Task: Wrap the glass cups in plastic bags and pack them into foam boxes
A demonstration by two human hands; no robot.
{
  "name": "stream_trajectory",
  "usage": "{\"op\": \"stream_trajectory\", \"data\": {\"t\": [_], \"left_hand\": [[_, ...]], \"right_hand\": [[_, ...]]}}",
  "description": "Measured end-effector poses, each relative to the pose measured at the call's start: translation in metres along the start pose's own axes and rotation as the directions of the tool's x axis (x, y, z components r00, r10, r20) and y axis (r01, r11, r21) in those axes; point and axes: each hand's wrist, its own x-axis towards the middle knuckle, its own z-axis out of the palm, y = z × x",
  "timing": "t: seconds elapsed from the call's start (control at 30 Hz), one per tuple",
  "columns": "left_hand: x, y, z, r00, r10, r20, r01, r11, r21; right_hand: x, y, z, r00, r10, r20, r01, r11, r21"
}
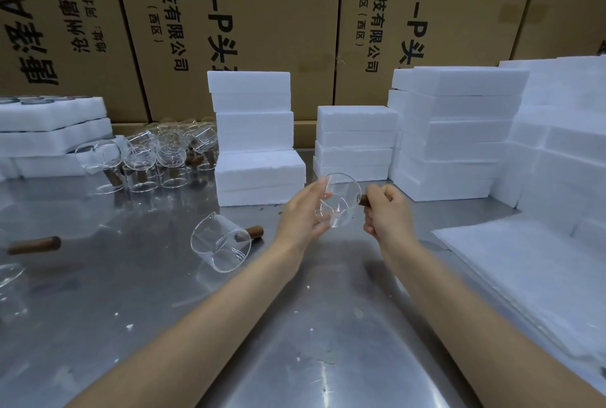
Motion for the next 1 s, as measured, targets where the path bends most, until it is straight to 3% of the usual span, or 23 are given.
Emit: {"op": "stream_trajectory", "data": {"t": [0.3,0.57,0.7,1.0], "left_hand": [[0.001,-0.002,-0.003,0.987,-0.153,-0.059,0.139,0.973,-0.186],[-0.005,0.002,0.001,0.991,-0.119,-0.058,0.117,0.992,-0.041],[-0.005,0.002,0.000,0.998,-0.068,-0.018,0.069,0.997,0.019],[-0.002,-0.004,-0.004,0.983,0.102,0.152,-0.153,0.913,0.378]], "right_hand": [[-0.005,0.003,0.006,0.974,-0.216,0.071,0.226,0.947,-0.227],[-0.006,0.007,0.008,0.927,-0.344,0.148,0.374,0.869,-0.324],[-0.003,0.005,0.006,0.945,-0.305,0.120,0.327,0.894,-0.305],[0.001,-0.005,-0.006,0.986,-0.142,0.087,0.161,0.944,-0.289]]}}
